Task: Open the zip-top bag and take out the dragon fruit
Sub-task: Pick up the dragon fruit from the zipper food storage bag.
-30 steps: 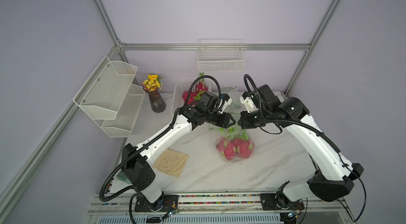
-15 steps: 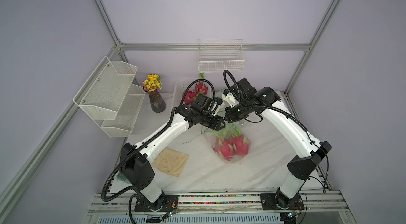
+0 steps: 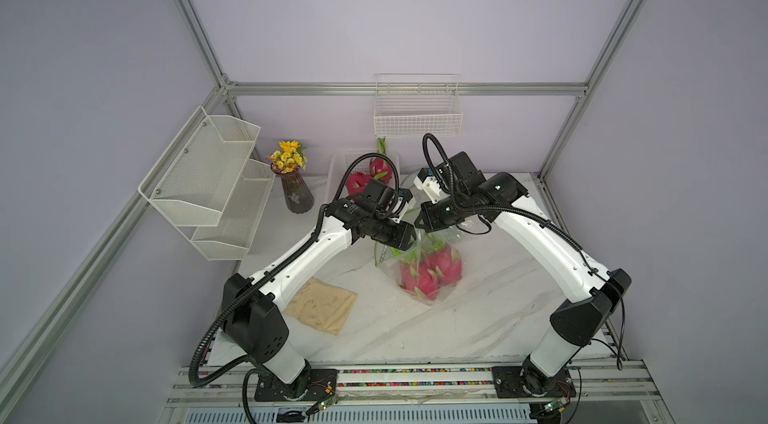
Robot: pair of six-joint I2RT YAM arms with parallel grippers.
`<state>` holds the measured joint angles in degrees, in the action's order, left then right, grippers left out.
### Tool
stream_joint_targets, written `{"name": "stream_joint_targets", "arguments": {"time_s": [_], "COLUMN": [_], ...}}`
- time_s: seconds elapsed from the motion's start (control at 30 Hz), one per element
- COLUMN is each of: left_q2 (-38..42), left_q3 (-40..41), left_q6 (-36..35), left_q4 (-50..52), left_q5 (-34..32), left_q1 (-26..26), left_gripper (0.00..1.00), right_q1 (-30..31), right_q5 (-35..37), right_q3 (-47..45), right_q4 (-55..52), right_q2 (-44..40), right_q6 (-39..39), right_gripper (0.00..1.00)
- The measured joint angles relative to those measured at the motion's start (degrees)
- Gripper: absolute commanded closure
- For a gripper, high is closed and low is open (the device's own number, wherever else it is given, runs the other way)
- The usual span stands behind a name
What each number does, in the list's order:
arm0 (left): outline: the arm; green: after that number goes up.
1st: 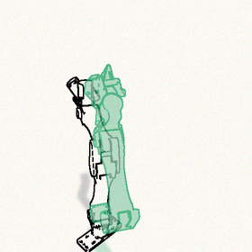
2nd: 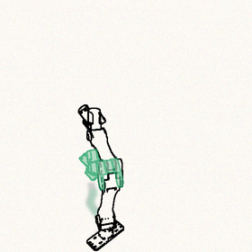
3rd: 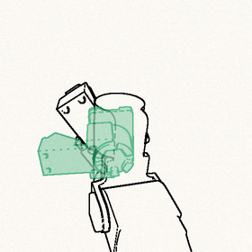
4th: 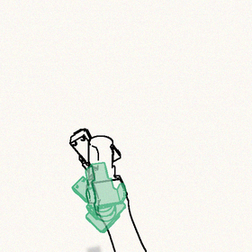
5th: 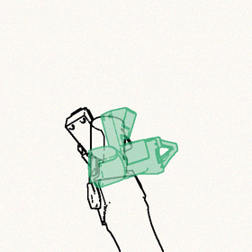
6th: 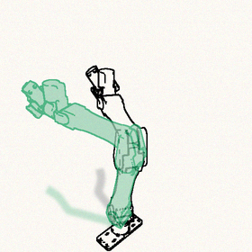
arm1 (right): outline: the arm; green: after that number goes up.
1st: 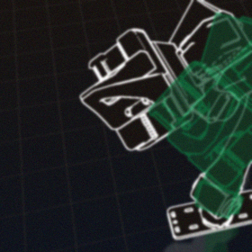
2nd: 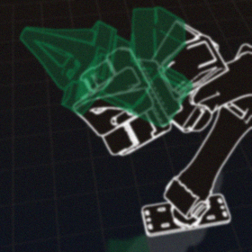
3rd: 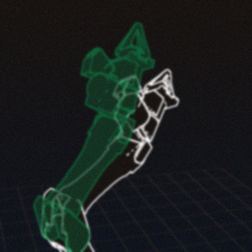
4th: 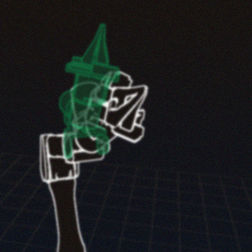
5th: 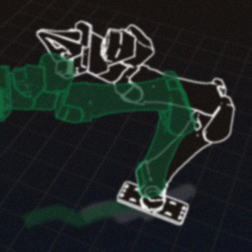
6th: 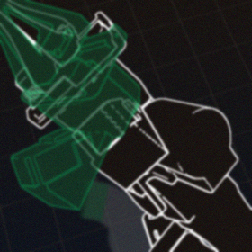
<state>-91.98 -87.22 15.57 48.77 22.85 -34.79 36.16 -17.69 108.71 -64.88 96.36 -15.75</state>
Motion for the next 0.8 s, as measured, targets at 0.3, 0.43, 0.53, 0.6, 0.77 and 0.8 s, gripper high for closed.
{"name": "stream_joint_targets", "arguments": {"time_s": [0.3, 0.43, 0.53, 0.6, 0.77, 0.8], "left_q2": [-2.12, -3.72, -4.9, -5.6, -5.88, -5.88], "left_q3": [0.48, 0.48, 0.44, 0.44, 0.33, 0.33], "left_q6": [0.15, 0.55, 1.36, 1.77, 2.43, 2.51], "left_q4": [-0.72, -1.88, -2.27, -2.58, -2.89, -2.97], "left_q5": [2.71, 2.56, 2.32, 2.21, 1.7, 1.55], "left_q1": [-0.37, -0.98, -1.88, -2.49, -2.86, -2.84], "left_gripper": [0.55, 0.57, 0.68, 0.78, 1.0, 1.0], "right_q1": [0.0, 0.0, 0.0, 0.0, 0.0, 0.0], "right_q5": [0.22, 0.22, 0.24, 0.28, 1.42, 1.84], "right_q3": [-6.58, -9.33, -10.82, -11.56, -12.83, -13.2], "right_q4": [5.33, 8.07, 9.51, 10.19, 11.02, 11.34], "right_q2": [-4.83, -6.16, -7.06, -7.69, -9.22, -9.62], "right_q6": [-2.49, -3.63, -4.37, -4.72, -4.98, -5.03], "right_gripper": [1.0, 1.0, 1.0, 1.0, 1.0, 1.0]}}
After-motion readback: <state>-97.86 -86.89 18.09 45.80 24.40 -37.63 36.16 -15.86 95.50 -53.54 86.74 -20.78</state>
